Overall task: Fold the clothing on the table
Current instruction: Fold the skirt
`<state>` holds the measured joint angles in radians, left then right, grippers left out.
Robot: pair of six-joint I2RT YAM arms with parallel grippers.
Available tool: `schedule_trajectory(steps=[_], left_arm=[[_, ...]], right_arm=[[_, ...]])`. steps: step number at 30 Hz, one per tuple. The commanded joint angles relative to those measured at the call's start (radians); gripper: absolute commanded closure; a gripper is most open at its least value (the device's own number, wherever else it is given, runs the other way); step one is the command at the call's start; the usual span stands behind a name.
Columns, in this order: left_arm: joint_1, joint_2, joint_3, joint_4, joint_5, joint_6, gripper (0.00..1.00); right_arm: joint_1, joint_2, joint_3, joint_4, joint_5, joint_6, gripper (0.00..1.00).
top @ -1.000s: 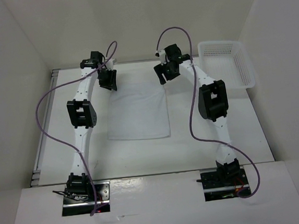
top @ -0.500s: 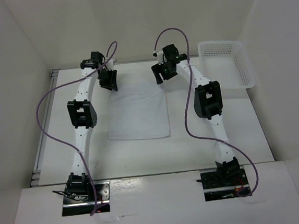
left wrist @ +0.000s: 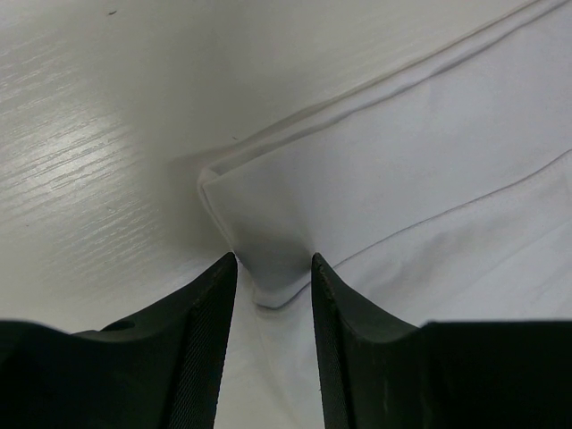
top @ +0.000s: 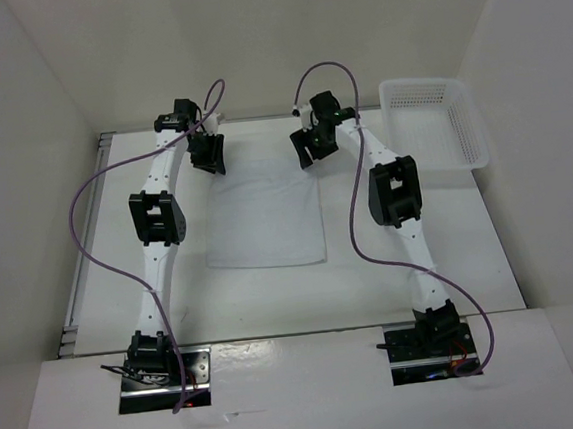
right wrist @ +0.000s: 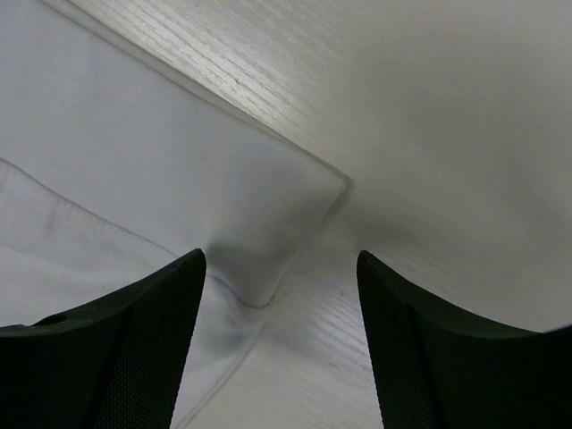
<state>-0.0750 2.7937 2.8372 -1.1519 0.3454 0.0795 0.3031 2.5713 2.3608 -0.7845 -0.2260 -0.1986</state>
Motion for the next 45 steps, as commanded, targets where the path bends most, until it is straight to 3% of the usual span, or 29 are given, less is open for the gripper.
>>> schedule_trajectory(steps=[1, 11, 22, 27, 32, 45], left_arm=[[0.0, 0.018, 0.037, -0.012, 0.024, 0.019, 0.54], [0.0, 0.018, 0.037, -0.012, 0.015, 0.019, 0.62], [0.0, 0.036, 0.037, -0.012, 0.004, 0.019, 0.71], [0.0, 0.036, 0.047, -0.012, -0.005, 0.019, 0.8], [0.0, 0.046, 0.056, -0.012, -0.005, 0.019, 0.97], [0.018, -0.057, 0.053, -0.023, 0.095, 0.052, 1.0]], right_arm=[[0.005, 0.026, 0.066, -0.015, -0.026, 0.002, 0.28], [0.005, 0.109, 0.219, -0.067, -0.026, 0.002, 0.41], [0.005, 0.127, 0.229, -0.076, -0.035, -0.007, 0.55], [0.005, 0.127, 0.229, -0.085, -0.044, -0.007, 0.76], [0.005, 0.127, 0.238, -0.085, -0.044, -0.016, 1.0], [0.005, 0.009, 0.215, -0.094, -0.013, -0.025, 1.0]])
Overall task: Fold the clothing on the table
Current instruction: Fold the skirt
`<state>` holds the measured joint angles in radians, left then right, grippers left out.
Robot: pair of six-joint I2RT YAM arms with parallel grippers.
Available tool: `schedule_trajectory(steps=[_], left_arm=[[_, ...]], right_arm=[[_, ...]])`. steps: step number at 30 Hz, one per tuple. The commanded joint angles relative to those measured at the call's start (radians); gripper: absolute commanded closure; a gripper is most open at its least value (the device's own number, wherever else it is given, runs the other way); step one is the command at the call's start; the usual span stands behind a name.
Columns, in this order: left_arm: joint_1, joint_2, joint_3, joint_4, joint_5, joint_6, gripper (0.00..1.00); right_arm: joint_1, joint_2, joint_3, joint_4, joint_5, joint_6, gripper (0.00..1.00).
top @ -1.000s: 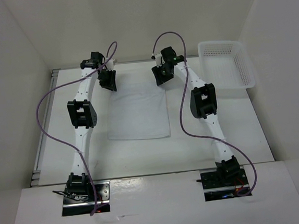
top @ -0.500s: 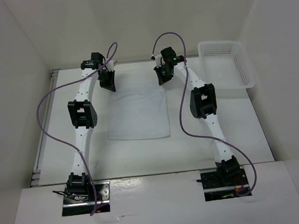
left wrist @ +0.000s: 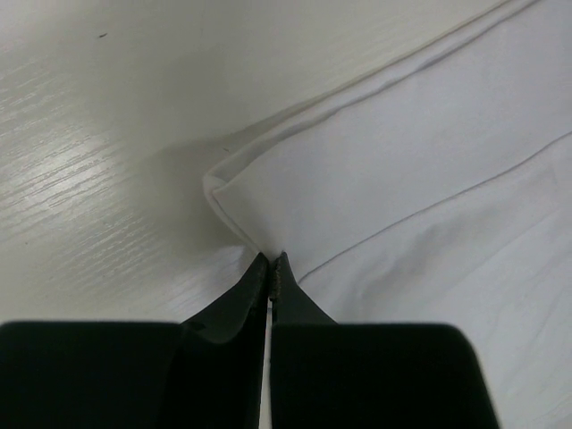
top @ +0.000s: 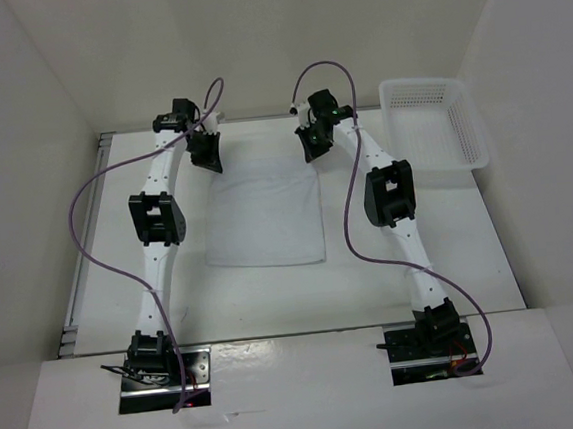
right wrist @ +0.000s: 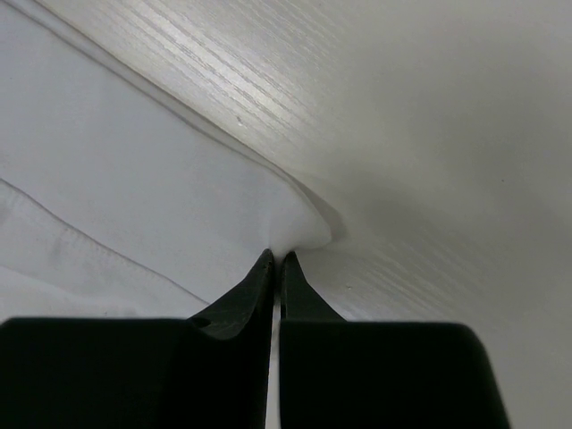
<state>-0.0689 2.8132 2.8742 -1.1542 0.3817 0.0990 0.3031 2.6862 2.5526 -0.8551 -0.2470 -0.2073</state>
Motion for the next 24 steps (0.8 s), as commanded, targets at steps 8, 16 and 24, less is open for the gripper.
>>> schedule_trajectory(steps=[8, 16, 24], left_arm=[[0.032, -0.195, -0.019, -0.124, 0.125, 0.14, 1.0], [0.021, -0.365, -0.254, -0.147, 0.158, 0.306, 1.0], [0.003, -0.552, -0.591, -0.147, 0.14, 0.485, 1.0]], right_arm=[[0.005, -0.308, -0.126, -0.015, -0.035, -0.046, 1.0], [0.005, -0.41, -0.215, -0.1, -0.11, -0.116, 1.0], [0.03, -0.41, -0.161, -0.352, -0.225, -0.25, 1.0]])
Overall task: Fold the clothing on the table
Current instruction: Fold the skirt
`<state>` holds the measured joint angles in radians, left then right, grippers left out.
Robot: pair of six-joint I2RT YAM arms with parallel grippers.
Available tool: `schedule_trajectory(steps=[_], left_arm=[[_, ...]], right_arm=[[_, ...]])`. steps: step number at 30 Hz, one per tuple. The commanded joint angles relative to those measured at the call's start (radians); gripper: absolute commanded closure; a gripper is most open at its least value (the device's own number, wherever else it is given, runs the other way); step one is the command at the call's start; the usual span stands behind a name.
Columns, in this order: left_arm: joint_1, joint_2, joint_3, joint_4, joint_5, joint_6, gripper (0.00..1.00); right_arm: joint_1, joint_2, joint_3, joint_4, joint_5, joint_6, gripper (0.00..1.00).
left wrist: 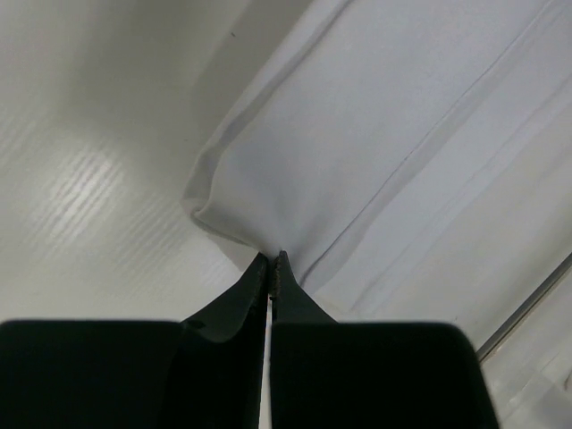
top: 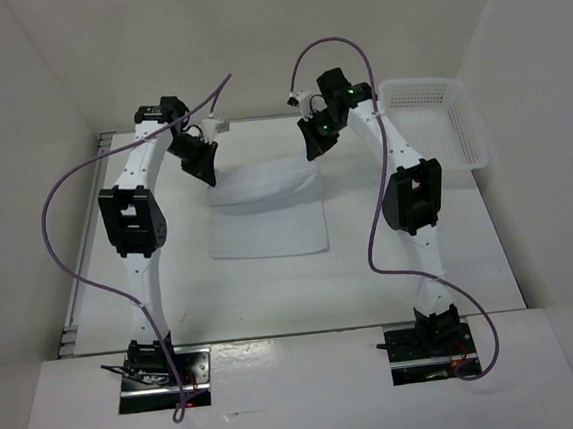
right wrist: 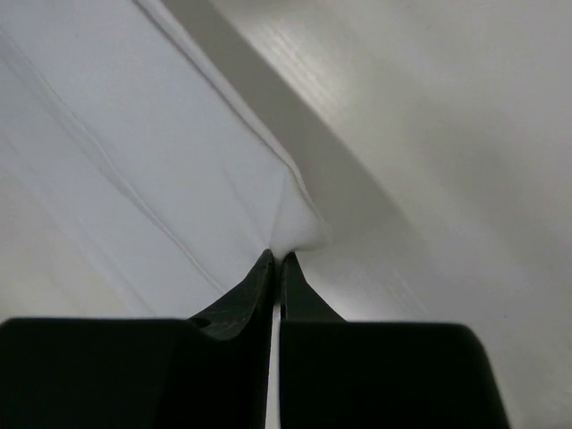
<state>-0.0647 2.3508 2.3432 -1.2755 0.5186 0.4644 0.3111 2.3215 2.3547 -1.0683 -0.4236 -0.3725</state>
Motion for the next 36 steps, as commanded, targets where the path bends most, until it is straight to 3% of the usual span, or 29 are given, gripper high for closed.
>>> schedule_trajectory(steps=[1, 4, 12, 15, 17, 19, 20, 22, 23, 24, 27, 32, 36], left_arm=[[-0.001, -0.105, -0.088, -0.025, 0.003, 0.132, 1.0], [-0.001, -0.157, -0.177, -0.025, -0.018, 0.174, 1.0], [-0.001, -0.261, -0.326, -0.025, -0.048, 0.25, 1.0], [-0.001, -0.281, -0.378, -0.025, -0.068, 0.269, 0.93], [-0.001, -0.292, -0.425, -0.025, -0.077, 0.281, 0.8], [-0.011, -0.324, -0.459, -0.025, -0.077, 0.296, 0.65], [-0.011, -0.335, -0.475, -0.025, -0.077, 0.321, 0.49], [-0.011, -0.37, -0.518, -0.025, -0.077, 0.33, 0.35], [-0.011, -0.384, -0.531, -0.025, -0.086, 0.354, 0.23], [-0.001, -0.413, -0.544, -0.025, -0.086, 0.355, 0.19], [0.029, -0.459, -0.564, -0.025, -0.086, 0.367, 0.13], [0.104, -0.51, -0.573, -0.025, -0.046, 0.358, 0.12], [0.238, -0.51, -0.546, -0.012, 0.017, 0.243, 0.12]], right_arm=[[0.022, -0.045, 0.037, -0.174, -0.063, -0.097, 1.0], [0.045, -0.056, 0.037, -0.231, -0.086, -0.135, 1.0], [0.16, -0.191, -0.21, -0.231, -0.05, -0.212, 1.0], [0.174, -0.212, -0.273, -0.231, -0.05, -0.221, 1.0], [0.184, -0.223, -0.317, -0.231, -0.05, -0.221, 1.0], [0.193, -0.244, -0.35, -0.217, -0.041, -0.23, 0.83], [0.194, -0.254, -0.386, -0.217, -0.031, -0.23, 0.75], [0.194, -0.286, -0.432, -0.194, -0.01, -0.23, 0.56], [0.203, -0.297, -0.442, -0.194, 0.002, -0.23, 0.49], [0.203, -0.306, -0.451, -0.184, 0.002, -0.23, 0.44], [0.203, -0.329, -0.471, -0.183, 0.04, -0.241, 0.32], [0.203, -0.361, -0.506, -0.128, 0.083, -0.212, 0.31], [0.203, -0.372, -0.496, -0.052, 0.069, -0.166, 0.31]])
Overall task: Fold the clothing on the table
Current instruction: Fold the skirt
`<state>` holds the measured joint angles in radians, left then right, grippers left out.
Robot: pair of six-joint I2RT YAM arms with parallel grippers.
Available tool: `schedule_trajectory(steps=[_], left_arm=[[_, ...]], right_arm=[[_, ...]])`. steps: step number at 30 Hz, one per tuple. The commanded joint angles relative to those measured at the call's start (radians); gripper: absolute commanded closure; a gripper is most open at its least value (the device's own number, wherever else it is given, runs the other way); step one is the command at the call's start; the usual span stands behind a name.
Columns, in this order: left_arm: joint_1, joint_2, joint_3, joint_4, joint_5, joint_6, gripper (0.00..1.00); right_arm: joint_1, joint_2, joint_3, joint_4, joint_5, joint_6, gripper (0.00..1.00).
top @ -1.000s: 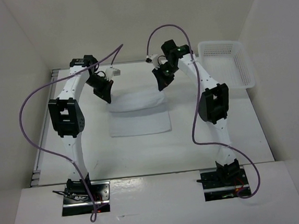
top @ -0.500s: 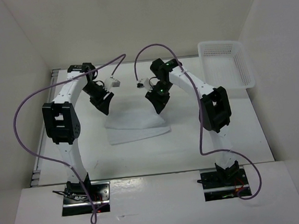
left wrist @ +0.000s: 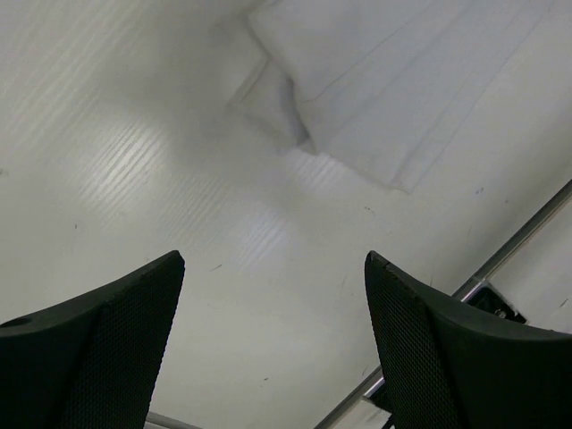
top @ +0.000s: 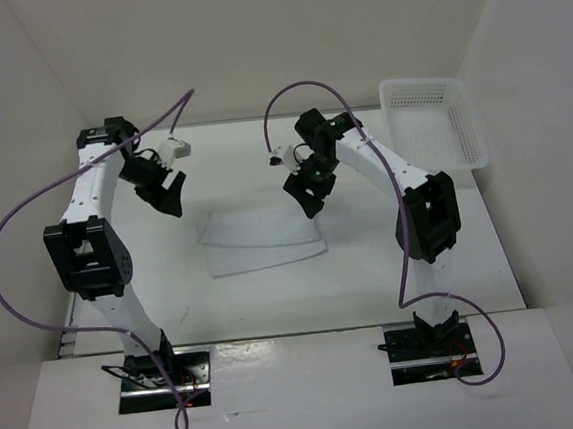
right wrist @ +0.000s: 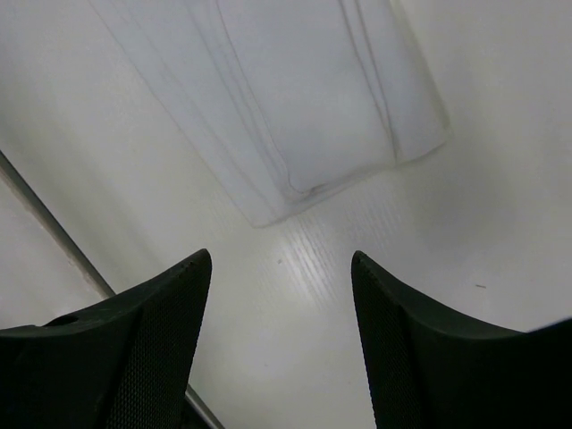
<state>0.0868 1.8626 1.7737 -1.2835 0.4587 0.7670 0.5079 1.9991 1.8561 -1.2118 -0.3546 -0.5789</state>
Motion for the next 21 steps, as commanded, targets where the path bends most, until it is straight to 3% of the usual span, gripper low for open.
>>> schedule_trajectory(steps=[1, 4, 8, 13, 17, 21], left_arm=[[0.149, -0.022, 0.033, -0.004, 0.092, -0.078, 0.12], [0.227, -0.022, 0.047, -0.013, 0.147, -0.167, 0.12], [0.304, -0.115, -0.078, 0.087, 0.13, -0.274, 0.12], [0.304, -0.256, -0.216, 0.216, 0.038, -0.35, 0.09], [0.304, -0.287, -0.237, 0.216, 0.017, -0.359, 0.08], [0.304, -0.309, -0.264, 0.216, 0.017, -0.368, 0.08]], right_arm=[[0.015, -0.037, 0.012, 0.112, -0.024, 0.05, 0.31], [0.067, 0.041, 0.077, 0.123, -0.044, 0.08, 0.31], [0.147, 0.166, 0.196, 0.133, -0.066, 0.094, 0.3], [0.181, 0.282, 0.336, 0.144, -0.11, 0.094, 0.3], [0.19, 0.383, 0.478, 0.087, -0.121, 0.073, 0.31], [0.19, 0.42, 0.512, 0.087, -0.109, 0.063, 0.32]])
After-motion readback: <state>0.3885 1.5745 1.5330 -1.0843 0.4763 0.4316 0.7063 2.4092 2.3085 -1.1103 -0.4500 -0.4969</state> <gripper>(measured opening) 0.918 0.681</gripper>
